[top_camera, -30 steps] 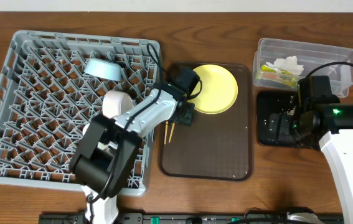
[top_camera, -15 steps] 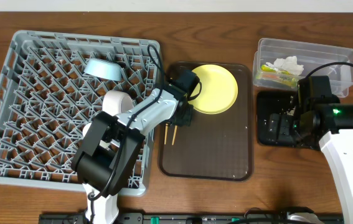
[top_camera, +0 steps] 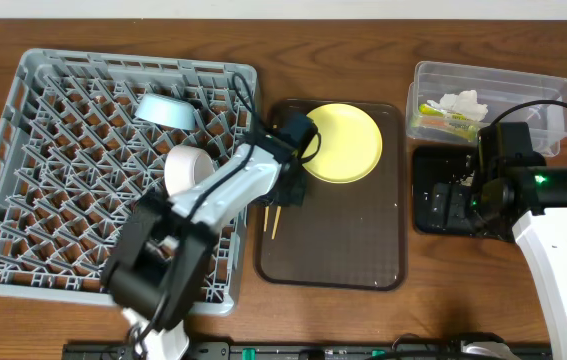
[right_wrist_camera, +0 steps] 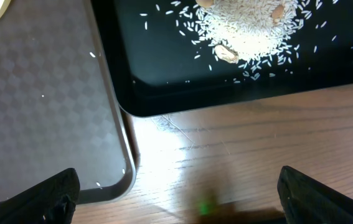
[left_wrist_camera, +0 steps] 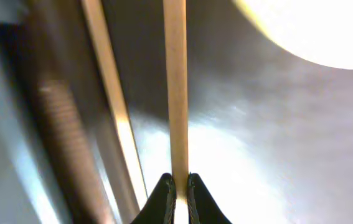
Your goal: Sort waste into correct bins and load items into the dishwasher
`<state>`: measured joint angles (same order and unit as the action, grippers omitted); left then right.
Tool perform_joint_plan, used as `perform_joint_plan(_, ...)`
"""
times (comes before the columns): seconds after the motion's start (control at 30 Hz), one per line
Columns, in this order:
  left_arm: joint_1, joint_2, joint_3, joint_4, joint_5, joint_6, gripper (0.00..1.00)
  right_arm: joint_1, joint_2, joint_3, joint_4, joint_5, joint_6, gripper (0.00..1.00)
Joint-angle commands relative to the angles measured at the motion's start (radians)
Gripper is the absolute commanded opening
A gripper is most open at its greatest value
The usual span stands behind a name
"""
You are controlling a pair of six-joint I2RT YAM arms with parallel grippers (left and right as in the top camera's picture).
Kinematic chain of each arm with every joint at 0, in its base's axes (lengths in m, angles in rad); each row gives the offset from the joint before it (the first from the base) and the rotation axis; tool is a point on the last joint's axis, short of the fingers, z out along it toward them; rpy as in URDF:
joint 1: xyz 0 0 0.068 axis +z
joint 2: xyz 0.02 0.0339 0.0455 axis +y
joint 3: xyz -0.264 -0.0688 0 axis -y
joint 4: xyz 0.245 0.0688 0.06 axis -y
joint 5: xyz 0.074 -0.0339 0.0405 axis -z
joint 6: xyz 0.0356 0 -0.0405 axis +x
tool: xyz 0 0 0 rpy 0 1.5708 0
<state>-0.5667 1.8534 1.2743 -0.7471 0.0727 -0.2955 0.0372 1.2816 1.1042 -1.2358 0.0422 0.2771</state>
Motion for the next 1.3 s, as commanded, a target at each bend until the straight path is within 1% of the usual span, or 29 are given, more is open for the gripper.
perform_joint_plan(0.0, -0.001, -0.155, 0.000, -0.016, -0.003, -0.005, 0.06, -0.008, -0.012, 0.014, -0.002, 0.013, -0.013, 0.99)
perform_joint_plan(0.1, 0.002, -0.235, 0.000, -0.037, -0.011, 0.039, 0.06, -0.008, -0.012, 0.014, -0.002, 0.013, -0.013, 0.99)
perform_joint_plan(0.2, 0.027, -0.298, 0.000, -0.078, -0.085, 0.043, 0.06, -0.008, -0.012, 0.014, -0.003, 0.013, -0.013, 0.99)
perform_joint_plan(0.27, 0.060, -0.321, 0.000, -0.101, -0.110, 0.059, 0.06, -0.008, -0.012, 0.014, -0.002, 0.013, -0.013, 0.99)
perform_joint_plan(0.47, 0.186, -0.332, -0.001, -0.158, -0.111, 0.140, 0.06, -0.008, -0.012, 0.014, -0.004, 0.013, -0.012, 0.99)
perform_joint_plan(0.63, 0.238, -0.331, -0.001, -0.161, -0.096, 0.146, 0.06, -0.008, -0.012, 0.014, -0.003, 0.013, -0.012, 0.99)
perform_joint_plan(0.7, 0.240, -0.327, -0.001, -0.161, -0.080, 0.166, 0.06, -0.008, -0.012, 0.014, -0.003, 0.013, -0.012, 0.99)
perform_joint_plan(0.83, 0.240, -0.296, -0.006, -0.159, -0.081, 0.165, 0.06, -0.008, -0.012, 0.014, -0.003, 0.009, -0.012, 0.99)
perform_joint_plan(1.13, 0.240, -0.158, -0.014, -0.142, -0.055, 0.164, 0.06, -0.008, -0.012, 0.014, -0.006, 0.006, -0.012, 0.99)
perform_joint_plan(1.2, 0.240, -0.135, -0.014, -0.139, -0.056, 0.164, 0.12, -0.008, -0.012, 0.014, -0.006, 0.006, -0.012, 0.99)
perform_joint_plan(1.27, 0.240, -0.119, -0.014, -0.138, -0.056, 0.164, 0.13, -0.008, -0.012, 0.014, -0.006, 0.006, -0.012, 0.99)
